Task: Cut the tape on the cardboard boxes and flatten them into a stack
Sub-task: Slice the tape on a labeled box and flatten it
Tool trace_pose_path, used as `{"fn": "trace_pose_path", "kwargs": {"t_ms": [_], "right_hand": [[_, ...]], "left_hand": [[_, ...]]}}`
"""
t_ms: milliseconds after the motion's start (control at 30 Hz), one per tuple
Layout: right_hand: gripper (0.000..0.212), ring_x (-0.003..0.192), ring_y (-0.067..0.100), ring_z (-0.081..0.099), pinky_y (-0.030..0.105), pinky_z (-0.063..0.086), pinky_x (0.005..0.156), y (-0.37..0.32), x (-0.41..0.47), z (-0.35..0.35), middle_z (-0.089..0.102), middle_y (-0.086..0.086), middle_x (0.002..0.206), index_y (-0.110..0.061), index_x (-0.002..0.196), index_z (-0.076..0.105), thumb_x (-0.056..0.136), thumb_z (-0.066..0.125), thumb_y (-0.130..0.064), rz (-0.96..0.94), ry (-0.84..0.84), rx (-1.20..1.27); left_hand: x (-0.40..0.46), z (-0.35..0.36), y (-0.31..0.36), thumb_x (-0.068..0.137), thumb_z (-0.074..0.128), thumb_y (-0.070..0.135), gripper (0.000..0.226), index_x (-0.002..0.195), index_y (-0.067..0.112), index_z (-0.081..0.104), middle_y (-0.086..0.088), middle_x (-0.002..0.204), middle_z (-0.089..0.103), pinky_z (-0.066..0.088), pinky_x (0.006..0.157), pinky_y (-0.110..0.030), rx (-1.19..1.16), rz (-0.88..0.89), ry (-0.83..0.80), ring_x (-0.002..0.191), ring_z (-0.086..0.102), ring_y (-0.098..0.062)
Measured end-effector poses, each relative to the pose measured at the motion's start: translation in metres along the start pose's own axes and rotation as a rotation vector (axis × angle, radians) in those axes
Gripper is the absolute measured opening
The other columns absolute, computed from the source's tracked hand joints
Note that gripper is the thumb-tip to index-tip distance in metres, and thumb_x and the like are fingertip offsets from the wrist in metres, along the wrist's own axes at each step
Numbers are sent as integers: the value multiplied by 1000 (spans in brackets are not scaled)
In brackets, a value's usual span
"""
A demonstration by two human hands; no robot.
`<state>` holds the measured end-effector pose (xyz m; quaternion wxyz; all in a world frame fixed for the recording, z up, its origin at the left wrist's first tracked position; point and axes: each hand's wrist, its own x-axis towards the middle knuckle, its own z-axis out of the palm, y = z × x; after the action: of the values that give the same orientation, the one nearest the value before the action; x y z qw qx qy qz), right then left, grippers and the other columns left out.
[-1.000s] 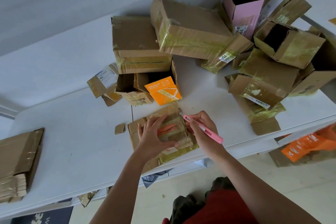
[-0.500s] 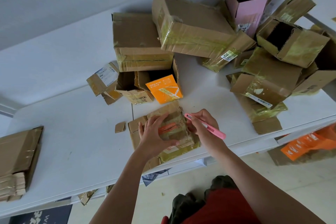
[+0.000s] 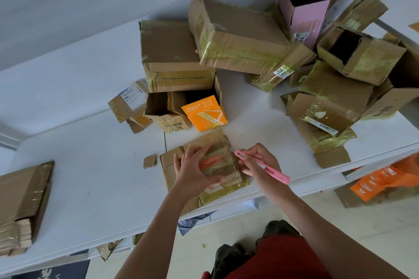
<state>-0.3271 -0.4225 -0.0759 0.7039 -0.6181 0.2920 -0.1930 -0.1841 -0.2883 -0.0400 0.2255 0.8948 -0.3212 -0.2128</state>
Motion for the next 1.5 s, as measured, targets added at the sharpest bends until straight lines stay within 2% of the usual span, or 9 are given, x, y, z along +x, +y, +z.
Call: {"fn": "trace_pose_path", "kwargs": {"t_ms": [200,367,500,600,733,900,1100,1267,1500], "right_hand": [[7,94,20,71,42,60,85,5,-9,-4,71,3,92,6,93,52,97,54,1,-8,-31,24],[6,95,23,71,41,60,84,6,-14,-10,71,2,86,4,90,53,95,56,3,-22,-40,-1],[15,86,18,70,33,56,80,10,-21,-17,69,11,89,-13,82,58,91,60,-1,-4,-60,7],[10,91,16,71,25,57,78,4,-23,-27,69,8,85,-2,86,55,94,58,3,-47,-104,-62],[9,93,30,69,42,60,85,0,-12,-33,69,13,87,3,88,53,95,59,0,-18,-88,48],[13,101,17,69,45,58,89,1,0,-13,69,5,103,0,98,51,98,57,-12,6,-66,106],[10,101,28,67,54,56,87,6,3,-3,71,-4,103,-12,97,54,99,57,-21,-9,-63,61],[8,96,53,57,71,47,78,5,5,-3,63,23,100,-22,92,56,100,57,-22,-36,-69,23],[6,99,24,69,38,60,84,2,3,-17,70,6,96,-4,91,56,97,58,-4,22,-143,28]], "left_hand": [[-2,0,3,62,86,51,101,148,37,36,20,126,26,-19,117,-36,-2,0,2,137,18,-7],[-3,0,5,63,85,51,100,148,38,34,19,128,25,-17,119,-40,3,-9,-5,137,15,-7],[-4,1,4,64,86,51,101,149,37,33,17,132,28,-20,118,-39,2,-5,0,137,13,-6],[-5,1,4,64,85,52,101,149,38,33,17,132,27,-21,117,-38,17,-2,-1,137,13,-5],[-4,-1,4,65,84,53,99,149,39,32,20,129,24,-19,117,-37,39,0,2,139,15,-9],[-5,-1,4,66,84,51,99,149,41,31,21,129,23,-17,119,-40,37,6,0,135,14,-4],[-5,0,1,66,84,51,99,149,42,30,11,145,27,-14,120,-42,37,-7,-5,136,13,-4],[-4,0,1,66,84,52,99,149,42,30,11,147,27,-18,118,-37,39,-11,-6,136,12,-1],[-2,1,2,66,84,52,100,149,41,30,10,145,28,-20,118,-38,40,-13,-2,141,13,-7]]}}
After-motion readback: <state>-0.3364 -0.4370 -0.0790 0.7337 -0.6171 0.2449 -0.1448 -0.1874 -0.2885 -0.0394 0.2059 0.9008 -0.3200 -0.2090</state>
